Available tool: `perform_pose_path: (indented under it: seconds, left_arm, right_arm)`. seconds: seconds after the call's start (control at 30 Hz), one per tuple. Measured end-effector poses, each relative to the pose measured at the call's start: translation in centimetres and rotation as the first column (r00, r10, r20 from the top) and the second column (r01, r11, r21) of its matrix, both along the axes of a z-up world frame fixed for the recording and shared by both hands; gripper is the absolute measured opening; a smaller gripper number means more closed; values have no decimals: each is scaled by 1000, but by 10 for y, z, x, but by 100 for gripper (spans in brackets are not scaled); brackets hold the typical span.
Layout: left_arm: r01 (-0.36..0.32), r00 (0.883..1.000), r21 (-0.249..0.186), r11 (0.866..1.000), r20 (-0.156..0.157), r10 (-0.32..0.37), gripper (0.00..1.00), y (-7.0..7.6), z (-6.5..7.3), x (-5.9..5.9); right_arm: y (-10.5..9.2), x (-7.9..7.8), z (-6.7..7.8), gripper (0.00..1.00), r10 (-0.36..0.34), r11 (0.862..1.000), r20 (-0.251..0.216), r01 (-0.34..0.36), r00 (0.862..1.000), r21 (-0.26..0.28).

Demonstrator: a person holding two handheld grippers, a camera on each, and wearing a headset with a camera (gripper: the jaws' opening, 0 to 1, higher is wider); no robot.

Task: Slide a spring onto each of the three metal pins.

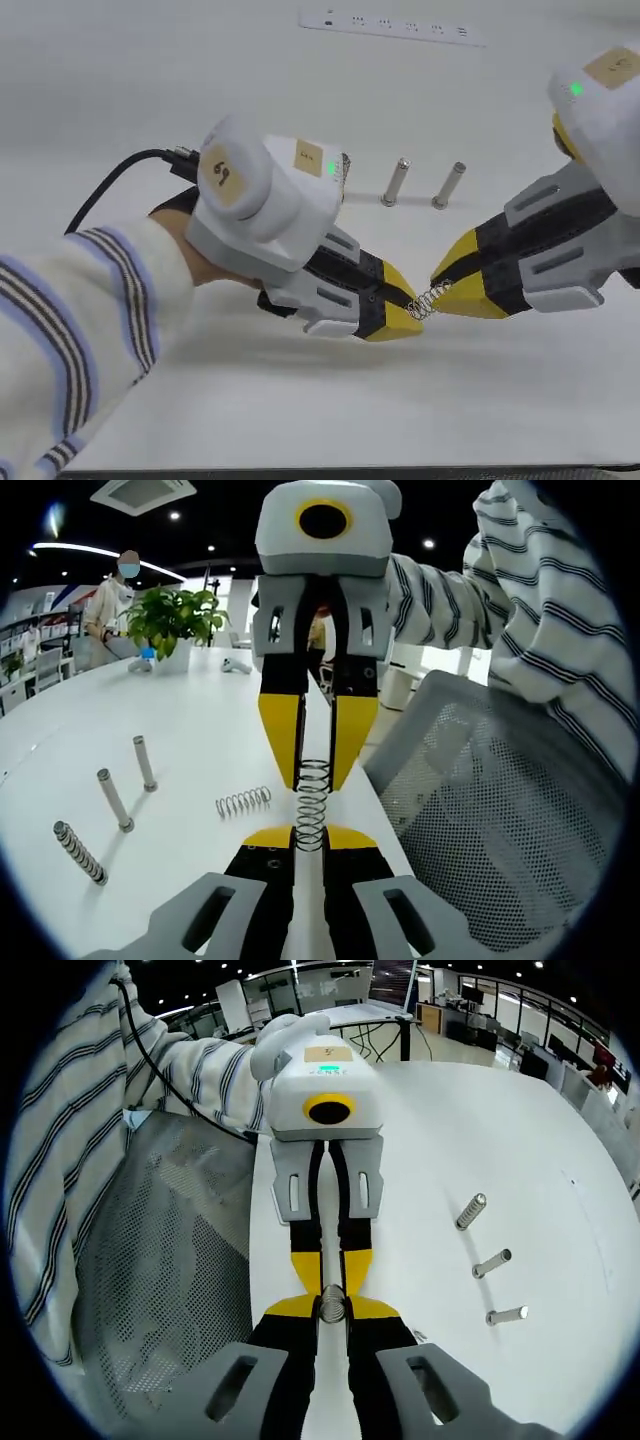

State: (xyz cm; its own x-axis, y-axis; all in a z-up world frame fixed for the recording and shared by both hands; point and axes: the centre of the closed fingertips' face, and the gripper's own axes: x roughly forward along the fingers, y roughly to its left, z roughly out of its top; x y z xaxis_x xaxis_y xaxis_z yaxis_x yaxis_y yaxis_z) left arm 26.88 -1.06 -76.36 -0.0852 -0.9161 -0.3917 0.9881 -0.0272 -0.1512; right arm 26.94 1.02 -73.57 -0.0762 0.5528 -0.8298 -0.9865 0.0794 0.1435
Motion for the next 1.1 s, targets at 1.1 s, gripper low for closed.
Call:
perform_pose_path:
  seconds: [1.1]
  left_arm:
    - [-15, 999, -26, 1000, 29, 16, 2, 5, 8, 6]
  right_arm:
    - [4, 3, -9, 10, 151, 985, 57, -146, 987, -91]
